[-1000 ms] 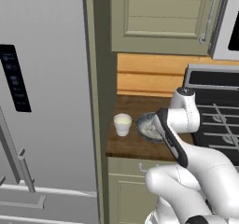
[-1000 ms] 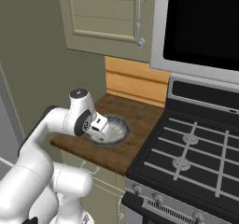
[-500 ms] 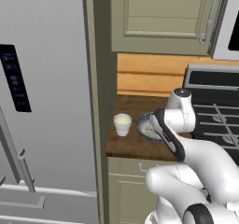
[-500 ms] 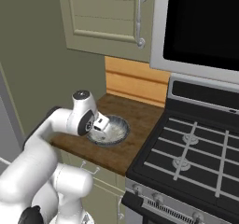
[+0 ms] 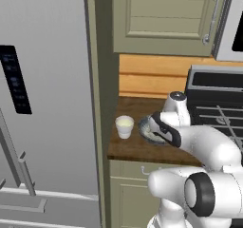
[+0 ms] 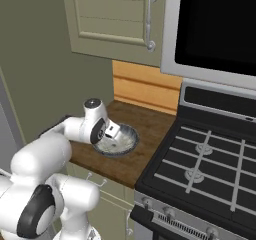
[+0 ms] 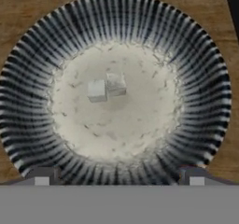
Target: Grab a lemon wedge from the fridge and one ice cube from the ice bowl, and put them in the glass of lemonade.
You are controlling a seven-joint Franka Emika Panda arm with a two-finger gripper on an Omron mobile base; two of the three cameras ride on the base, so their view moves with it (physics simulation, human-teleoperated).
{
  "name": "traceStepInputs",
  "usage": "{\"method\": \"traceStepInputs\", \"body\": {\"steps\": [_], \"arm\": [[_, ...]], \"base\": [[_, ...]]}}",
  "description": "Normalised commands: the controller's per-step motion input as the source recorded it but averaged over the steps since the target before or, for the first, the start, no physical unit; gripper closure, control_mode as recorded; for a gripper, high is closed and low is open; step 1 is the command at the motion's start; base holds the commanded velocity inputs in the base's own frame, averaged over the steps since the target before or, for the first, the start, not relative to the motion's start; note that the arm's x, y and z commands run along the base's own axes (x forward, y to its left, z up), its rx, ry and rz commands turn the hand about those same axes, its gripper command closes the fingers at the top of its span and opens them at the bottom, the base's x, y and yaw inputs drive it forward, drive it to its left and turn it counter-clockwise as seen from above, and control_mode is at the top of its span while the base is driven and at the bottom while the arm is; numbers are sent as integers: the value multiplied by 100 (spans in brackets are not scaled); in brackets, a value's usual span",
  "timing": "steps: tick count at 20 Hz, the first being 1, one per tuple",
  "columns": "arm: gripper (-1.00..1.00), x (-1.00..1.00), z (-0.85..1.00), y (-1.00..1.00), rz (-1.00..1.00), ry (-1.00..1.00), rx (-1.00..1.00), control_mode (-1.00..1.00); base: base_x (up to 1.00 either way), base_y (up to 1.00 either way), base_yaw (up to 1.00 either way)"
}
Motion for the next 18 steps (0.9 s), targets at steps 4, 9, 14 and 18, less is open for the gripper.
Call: {"method": "traceStepInputs", "body": {"steps": [4, 9, 14, 18], "arm": [[-100, 34, -17, 0, 0, 0, 0, -100], [-100, 17, -21, 0, 0, 0, 0, -100], [-100, 12, -25, 0, 0, 0, 0, -100], [-100, 16, -25, -1, 0, 0, 0, -100]], "base": [[0, 0, 0], [0, 0, 0], [0, 0, 0], [0, 0, 0]]}}
